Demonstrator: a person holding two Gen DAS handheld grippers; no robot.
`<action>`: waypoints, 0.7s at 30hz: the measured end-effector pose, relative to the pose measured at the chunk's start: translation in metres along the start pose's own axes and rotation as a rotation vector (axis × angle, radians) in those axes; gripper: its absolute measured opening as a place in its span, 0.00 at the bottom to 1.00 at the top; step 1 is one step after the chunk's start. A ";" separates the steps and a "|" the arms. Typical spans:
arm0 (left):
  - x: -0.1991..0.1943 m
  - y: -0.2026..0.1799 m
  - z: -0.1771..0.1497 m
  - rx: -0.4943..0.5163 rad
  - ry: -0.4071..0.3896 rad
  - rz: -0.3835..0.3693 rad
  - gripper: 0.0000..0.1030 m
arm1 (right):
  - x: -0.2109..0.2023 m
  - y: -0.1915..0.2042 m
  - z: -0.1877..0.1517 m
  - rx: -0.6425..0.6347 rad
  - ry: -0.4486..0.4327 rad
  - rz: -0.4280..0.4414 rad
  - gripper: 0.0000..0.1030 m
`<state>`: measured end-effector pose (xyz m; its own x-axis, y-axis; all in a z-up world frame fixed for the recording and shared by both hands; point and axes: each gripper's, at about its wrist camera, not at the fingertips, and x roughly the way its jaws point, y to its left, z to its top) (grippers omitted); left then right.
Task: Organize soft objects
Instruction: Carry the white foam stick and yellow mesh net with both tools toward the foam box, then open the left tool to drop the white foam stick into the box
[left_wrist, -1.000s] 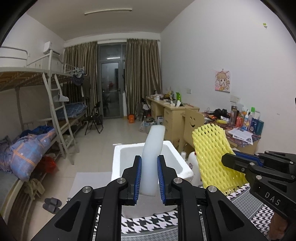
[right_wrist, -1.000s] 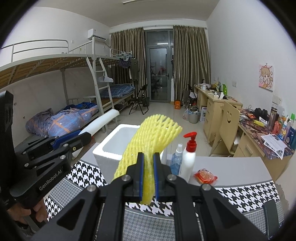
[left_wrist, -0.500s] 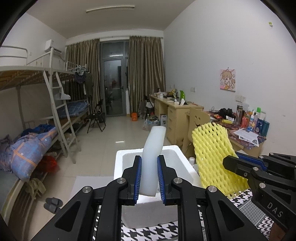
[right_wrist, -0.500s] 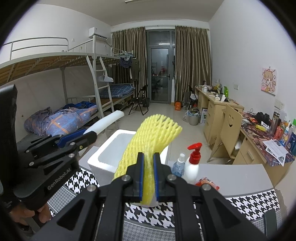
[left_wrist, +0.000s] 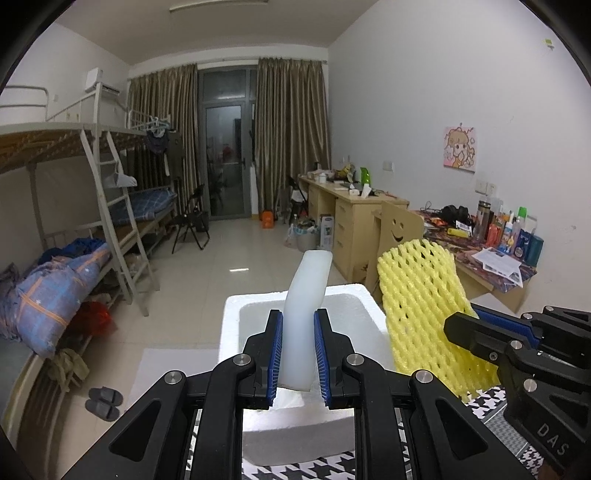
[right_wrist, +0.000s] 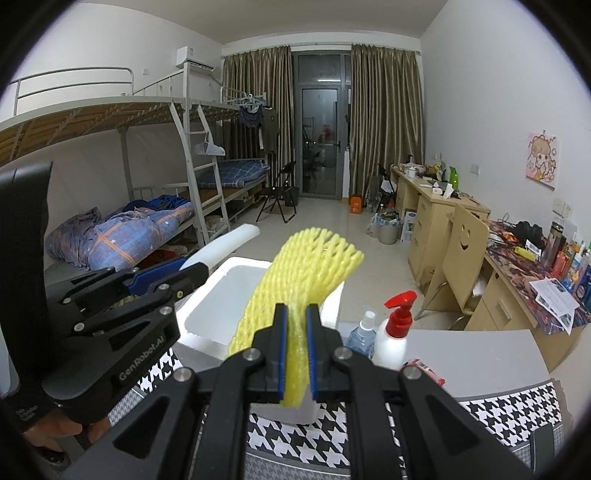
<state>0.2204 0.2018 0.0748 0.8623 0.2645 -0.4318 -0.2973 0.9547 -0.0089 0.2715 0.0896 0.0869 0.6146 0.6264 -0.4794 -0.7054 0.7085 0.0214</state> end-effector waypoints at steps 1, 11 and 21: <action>0.002 0.000 0.000 0.001 0.004 0.000 0.18 | 0.002 0.000 0.000 0.000 0.001 -0.002 0.12; 0.041 0.010 -0.004 -0.024 0.072 -0.013 0.26 | 0.018 -0.006 0.002 0.012 0.019 -0.014 0.12; 0.034 0.029 -0.009 -0.054 0.054 0.070 0.81 | 0.027 -0.007 0.003 0.016 0.036 -0.014 0.12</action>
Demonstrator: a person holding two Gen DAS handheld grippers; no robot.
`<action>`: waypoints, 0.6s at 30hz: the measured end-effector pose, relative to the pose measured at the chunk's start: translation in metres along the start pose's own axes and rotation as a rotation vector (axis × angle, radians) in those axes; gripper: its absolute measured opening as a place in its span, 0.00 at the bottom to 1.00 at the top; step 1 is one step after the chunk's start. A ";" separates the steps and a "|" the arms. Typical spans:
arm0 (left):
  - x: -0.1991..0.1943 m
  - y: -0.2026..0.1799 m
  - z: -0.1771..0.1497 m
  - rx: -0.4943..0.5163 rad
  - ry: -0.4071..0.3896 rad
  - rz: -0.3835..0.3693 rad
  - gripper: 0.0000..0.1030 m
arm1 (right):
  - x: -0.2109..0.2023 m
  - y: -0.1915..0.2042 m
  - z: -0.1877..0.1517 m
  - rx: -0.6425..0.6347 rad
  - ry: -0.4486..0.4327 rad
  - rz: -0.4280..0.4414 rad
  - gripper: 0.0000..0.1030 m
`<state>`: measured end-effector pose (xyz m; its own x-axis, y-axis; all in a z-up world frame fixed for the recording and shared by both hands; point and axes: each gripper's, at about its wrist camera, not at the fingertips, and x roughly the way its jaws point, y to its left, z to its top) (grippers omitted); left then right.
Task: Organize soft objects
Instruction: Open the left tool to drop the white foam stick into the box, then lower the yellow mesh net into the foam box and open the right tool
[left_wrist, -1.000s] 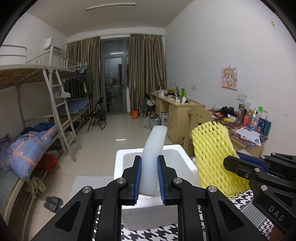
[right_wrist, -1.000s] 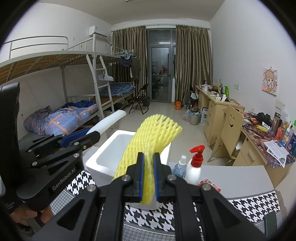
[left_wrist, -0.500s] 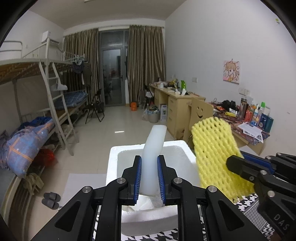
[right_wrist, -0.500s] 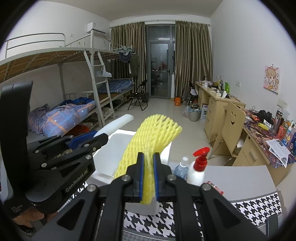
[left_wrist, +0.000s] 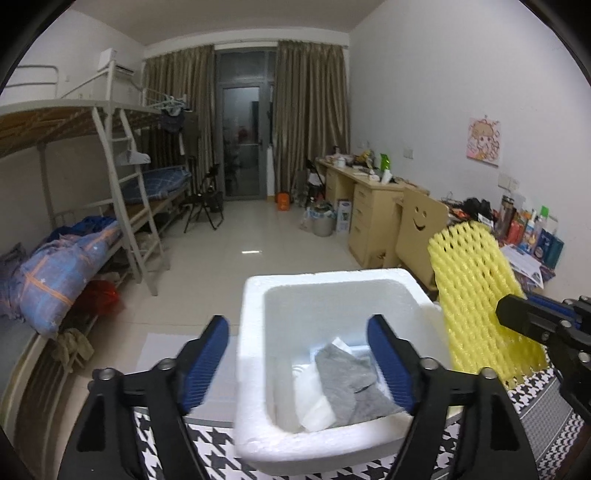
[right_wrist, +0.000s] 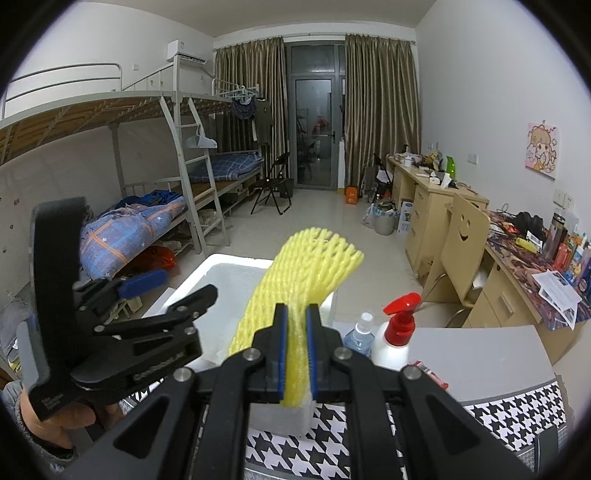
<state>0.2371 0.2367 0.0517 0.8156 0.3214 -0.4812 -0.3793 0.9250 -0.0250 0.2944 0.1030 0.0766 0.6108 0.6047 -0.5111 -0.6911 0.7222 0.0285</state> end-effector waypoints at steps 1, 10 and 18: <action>-0.004 0.002 0.000 -0.003 -0.010 0.010 0.85 | 0.001 0.000 0.000 -0.001 0.002 0.002 0.12; -0.021 0.010 -0.002 -0.011 -0.043 0.032 0.99 | 0.016 0.010 0.005 -0.011 0.022 0.028 0.12; -0.026 0.021 -0.008 -0.015 -0.051 0.058 0.99 | 0.040 0.013 0.008 0.000 0.062 0.039 0.12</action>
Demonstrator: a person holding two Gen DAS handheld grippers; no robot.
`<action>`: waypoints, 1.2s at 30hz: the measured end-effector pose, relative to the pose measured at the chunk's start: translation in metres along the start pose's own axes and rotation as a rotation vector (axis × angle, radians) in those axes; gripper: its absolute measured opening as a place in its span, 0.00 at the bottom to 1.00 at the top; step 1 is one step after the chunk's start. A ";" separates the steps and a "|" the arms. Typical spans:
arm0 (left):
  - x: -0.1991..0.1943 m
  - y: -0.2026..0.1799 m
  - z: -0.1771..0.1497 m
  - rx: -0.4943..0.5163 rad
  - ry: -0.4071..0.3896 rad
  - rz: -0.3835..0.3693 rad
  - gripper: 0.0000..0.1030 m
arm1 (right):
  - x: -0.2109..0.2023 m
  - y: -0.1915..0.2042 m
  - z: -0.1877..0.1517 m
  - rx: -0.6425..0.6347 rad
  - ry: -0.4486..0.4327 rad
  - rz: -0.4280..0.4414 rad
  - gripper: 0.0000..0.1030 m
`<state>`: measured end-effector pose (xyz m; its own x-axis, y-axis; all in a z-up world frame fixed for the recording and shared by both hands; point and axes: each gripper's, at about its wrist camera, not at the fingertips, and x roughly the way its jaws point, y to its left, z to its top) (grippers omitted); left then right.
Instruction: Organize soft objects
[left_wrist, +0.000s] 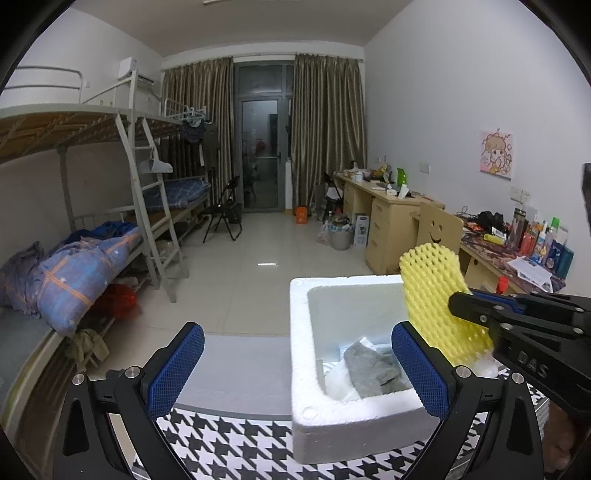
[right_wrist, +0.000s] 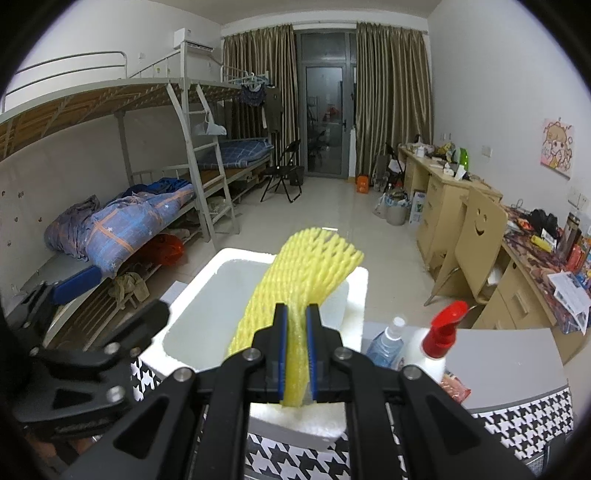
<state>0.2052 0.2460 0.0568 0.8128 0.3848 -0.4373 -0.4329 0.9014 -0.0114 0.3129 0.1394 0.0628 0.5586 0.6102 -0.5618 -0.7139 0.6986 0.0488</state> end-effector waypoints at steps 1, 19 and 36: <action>0.000 0.001 -0.001 0.001 0.000 0.002 0.99 | 0.003 0.000 0.000 0.003 0.006 0.003 0.12; -0.008 0.010 -0.005 -0.010 -0.018 0.017 0.99 | 0.000 -0.004 -0.001 0.025 0.019 0.017 0.65; -0.064 0.001 -0.009 -0.004 -0.076 0.007 0.99 | -0.078 0.007 -0.014 -0.024 -0.107 -0.039 0.87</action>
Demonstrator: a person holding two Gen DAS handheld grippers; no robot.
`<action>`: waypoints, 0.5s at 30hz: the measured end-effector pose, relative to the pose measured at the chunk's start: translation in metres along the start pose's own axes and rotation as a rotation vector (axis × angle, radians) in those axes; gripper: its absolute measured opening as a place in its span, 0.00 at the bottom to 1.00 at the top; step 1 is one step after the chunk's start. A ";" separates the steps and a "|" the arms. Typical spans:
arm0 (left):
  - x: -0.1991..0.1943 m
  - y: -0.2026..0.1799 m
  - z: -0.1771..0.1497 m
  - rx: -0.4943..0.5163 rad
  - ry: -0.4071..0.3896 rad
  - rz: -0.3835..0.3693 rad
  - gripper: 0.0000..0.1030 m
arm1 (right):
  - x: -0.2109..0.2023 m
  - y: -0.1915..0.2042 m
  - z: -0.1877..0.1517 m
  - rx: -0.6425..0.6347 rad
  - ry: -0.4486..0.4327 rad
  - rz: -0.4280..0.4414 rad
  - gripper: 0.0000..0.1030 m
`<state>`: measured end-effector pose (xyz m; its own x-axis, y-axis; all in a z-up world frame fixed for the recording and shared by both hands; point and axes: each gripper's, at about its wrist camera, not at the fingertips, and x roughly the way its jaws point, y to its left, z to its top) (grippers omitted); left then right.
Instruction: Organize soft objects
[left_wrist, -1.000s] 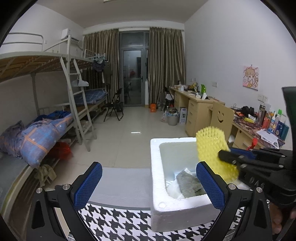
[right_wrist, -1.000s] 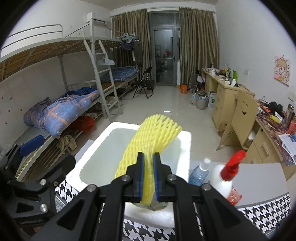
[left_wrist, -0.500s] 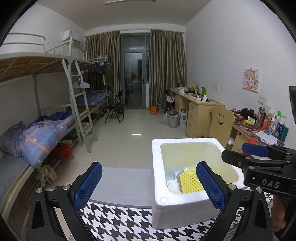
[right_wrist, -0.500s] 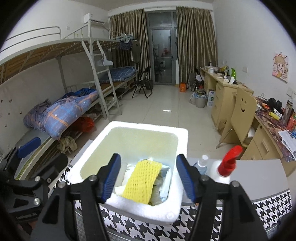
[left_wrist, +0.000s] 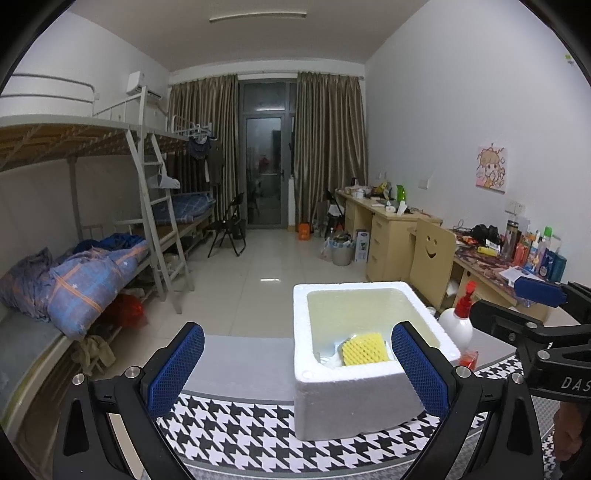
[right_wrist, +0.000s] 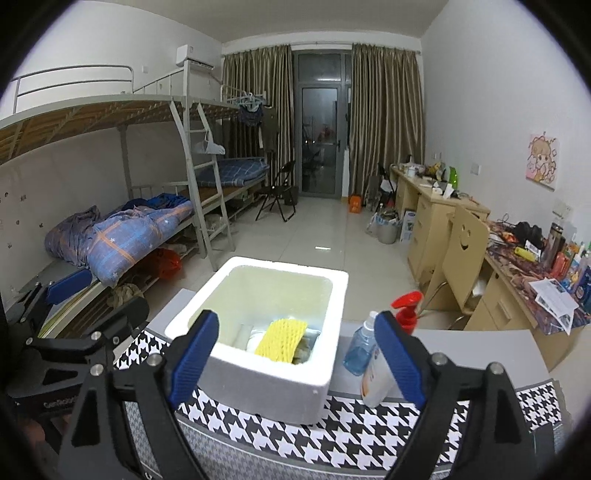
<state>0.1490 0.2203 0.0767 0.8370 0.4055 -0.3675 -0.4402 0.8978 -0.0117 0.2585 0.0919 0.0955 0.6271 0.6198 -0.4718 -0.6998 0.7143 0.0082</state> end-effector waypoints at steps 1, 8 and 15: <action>-0.004 -0.001 0.000 0.001 -0.003 -0.001 0.99 | -0.004 0.000 0.000 -0.002 -0.006 -0.004 0.87; -0.031 -0.004 -0.004 0.003 -0.028 -0.001 0.99 | -0.035 -0.001 -0.012 -0.003 -0.024 -0.017 0.88; -0.069 -0.012 -0.009 0.009 -0.062 -0.007 0.99 | -0.076 0.000 -0.022 -0.009 -0.067 -0.027 0.91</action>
<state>0.0935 0.1802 0.0938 0.8589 0.4086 -0.3089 -0.4313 0.9022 -0.0055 0.2041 0.0377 0.1120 0.6671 0.6208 -0.4118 -0.6852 0.7283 -0.0120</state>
